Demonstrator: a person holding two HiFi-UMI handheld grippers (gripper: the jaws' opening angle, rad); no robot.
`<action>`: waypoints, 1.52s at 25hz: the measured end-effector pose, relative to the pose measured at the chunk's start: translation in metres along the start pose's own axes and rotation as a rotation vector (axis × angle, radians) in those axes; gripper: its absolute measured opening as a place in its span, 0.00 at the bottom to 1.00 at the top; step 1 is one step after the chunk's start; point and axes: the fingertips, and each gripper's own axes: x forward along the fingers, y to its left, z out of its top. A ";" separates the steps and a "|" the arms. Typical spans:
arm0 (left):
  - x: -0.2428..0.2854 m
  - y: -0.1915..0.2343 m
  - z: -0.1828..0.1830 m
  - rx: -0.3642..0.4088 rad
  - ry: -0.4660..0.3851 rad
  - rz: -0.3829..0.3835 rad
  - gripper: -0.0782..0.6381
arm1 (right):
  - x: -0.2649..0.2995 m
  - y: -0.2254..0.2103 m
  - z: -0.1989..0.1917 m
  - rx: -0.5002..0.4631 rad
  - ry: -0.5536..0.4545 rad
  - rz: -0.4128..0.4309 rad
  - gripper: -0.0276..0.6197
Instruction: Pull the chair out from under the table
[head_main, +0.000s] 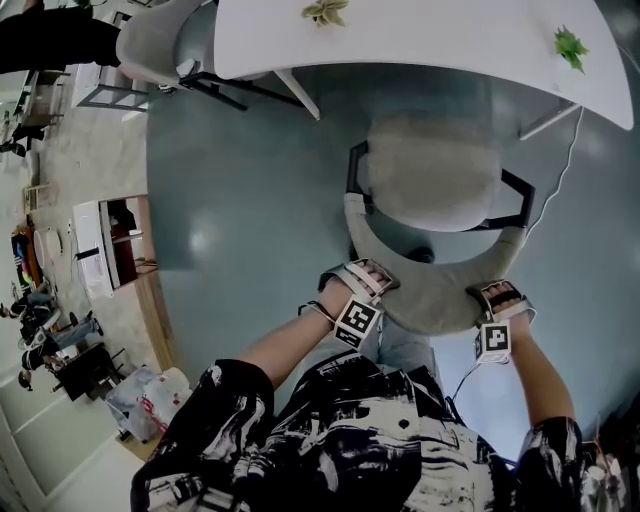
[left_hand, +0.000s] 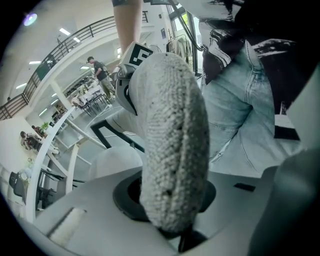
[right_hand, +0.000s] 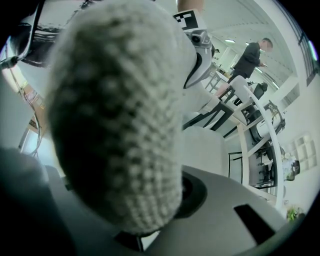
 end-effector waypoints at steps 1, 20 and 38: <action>0.001 0.000 0.000 0.004 -0.002 -0.003 0.22 | 0.000 0.000 0.000 0.000 0.001 -0.002 0.14; -0.253 0.188 -0.019 -0.592 -0.372 0.487 0.32 | -0.257 -0.226 0.000 0.582 -0.390 -0.520 0.29; -0.432 0.358 0.062 -0.725 -0.797 0.853 0.12 | -0.436 -0.409 0.066 1.058 -0.954 -0.964 0.05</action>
